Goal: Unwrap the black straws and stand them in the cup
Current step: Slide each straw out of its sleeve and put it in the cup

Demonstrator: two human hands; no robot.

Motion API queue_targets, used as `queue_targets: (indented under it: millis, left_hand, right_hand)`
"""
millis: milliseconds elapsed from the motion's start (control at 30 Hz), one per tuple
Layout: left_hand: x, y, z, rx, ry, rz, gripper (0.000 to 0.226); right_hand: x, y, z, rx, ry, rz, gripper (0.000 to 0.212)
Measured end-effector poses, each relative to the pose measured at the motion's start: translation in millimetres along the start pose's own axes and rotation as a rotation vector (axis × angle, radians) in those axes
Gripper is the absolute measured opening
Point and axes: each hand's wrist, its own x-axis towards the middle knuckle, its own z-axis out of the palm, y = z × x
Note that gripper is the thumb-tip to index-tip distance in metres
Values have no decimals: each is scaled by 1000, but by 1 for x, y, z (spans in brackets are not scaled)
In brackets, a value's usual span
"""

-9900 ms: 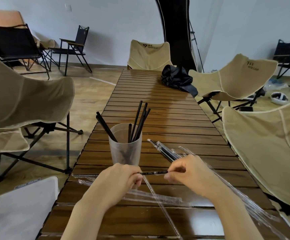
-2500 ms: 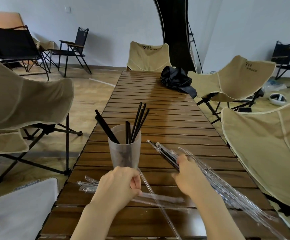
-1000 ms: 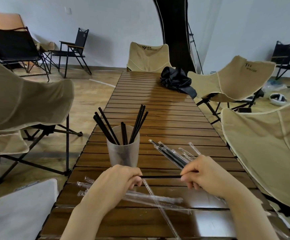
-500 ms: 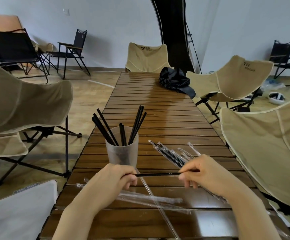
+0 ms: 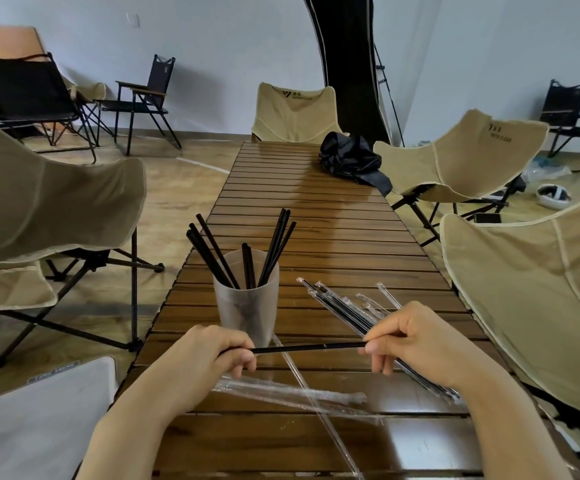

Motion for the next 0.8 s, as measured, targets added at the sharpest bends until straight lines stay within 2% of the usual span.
queue_targets:
  millis: [167,333,500,633,800]
  left_hand:
    - [3,2,1,33,28,29,28]
    - [2,0,-1,86,-10,29,27]
    - [3,2,2,57,-59,17,23]
    - [5,6,7,48,-81,8,21]
    - [5,9,8,37,-68,-4,23]
  right_hand:
    - [3,7,10,-150,-19,25,35]
    - [6,9,15,-151,-35,34,35]
    - [8,4,18,-144,-77,37,24]
    - [11,1,21,-197,-88,27,35]
    - [11,0,28,-173,-86,22,32]
